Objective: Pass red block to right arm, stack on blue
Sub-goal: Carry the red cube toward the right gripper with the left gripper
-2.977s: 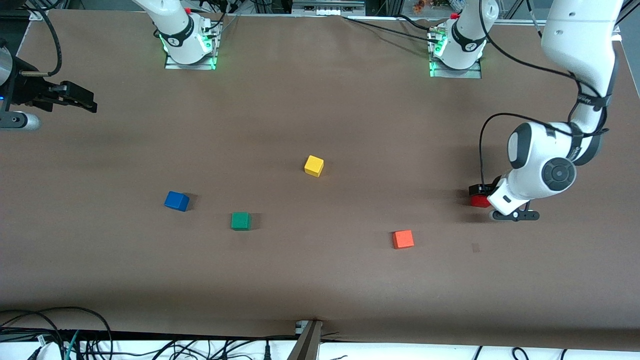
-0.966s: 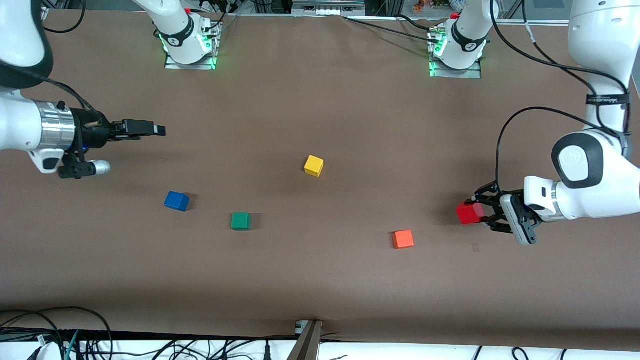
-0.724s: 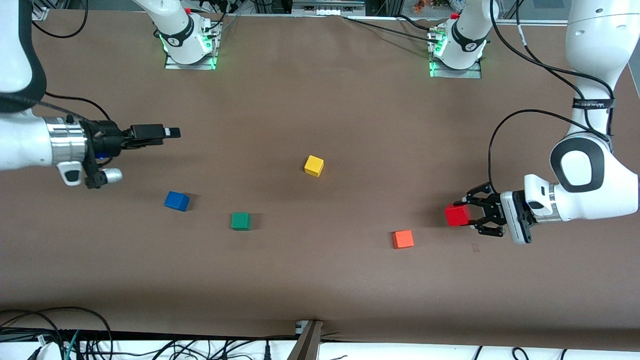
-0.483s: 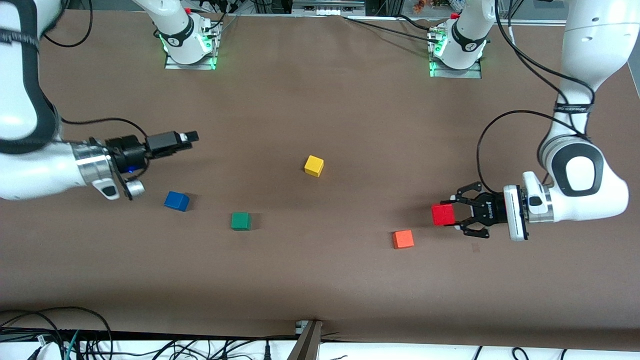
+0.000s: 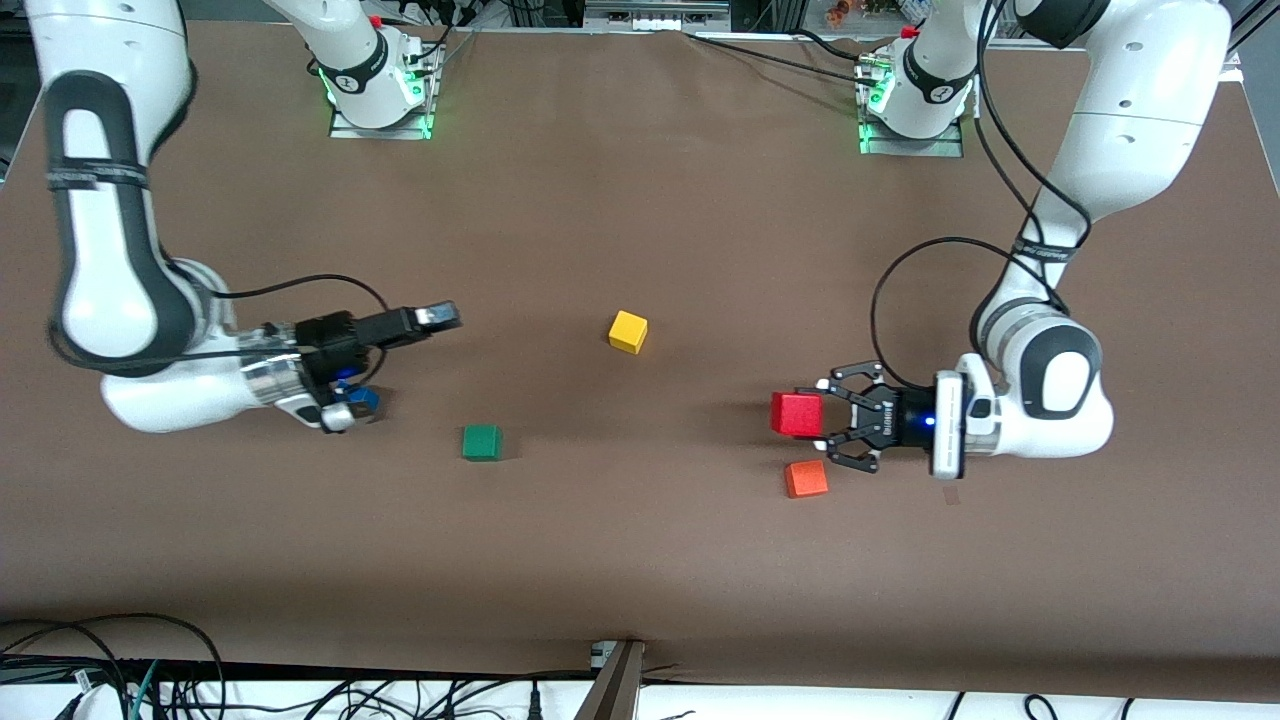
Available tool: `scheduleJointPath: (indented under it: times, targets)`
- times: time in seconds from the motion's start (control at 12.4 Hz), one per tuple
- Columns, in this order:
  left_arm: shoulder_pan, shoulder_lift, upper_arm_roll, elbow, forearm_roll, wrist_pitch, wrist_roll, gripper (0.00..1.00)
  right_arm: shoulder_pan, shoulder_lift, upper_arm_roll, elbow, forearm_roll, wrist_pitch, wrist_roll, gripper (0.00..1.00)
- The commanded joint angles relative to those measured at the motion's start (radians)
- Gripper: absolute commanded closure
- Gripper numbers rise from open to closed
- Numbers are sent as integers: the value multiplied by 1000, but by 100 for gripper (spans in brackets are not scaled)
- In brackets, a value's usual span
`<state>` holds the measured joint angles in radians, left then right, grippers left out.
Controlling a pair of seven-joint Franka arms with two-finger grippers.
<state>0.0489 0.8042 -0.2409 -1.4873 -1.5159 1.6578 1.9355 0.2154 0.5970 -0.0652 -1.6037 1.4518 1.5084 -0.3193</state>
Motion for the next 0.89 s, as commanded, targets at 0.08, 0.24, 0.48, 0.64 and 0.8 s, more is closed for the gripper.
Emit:
scheduleJointPath:
  times: [0.08, 0.24, 0.48, 0.64, 0.8]
  targets:
    - [-29, 87, -135, 45, -93, -27, 81, 100, 100, -29, -5, -42, 123, 154, -15, 0]
    - [-86, 87, -135, 55, -177, -27, 135, 100, 133, -42, -4, -41, 137, 225, -7, 0]
    - [-165, 87, -132, 61, -254, -19, 145, 100, 166, -91, -5, -35, 125, 301, 121, 0]
    - [-175, 86, -132, 61, -262, 16, 151, 100, 174, -123, -5, -35, 116, 325, 190, 0]
    - [-184, 87, -132, 62, -262, 39, 151, 100, 185, -155, -5, -33, 69, 360, 261, 0]
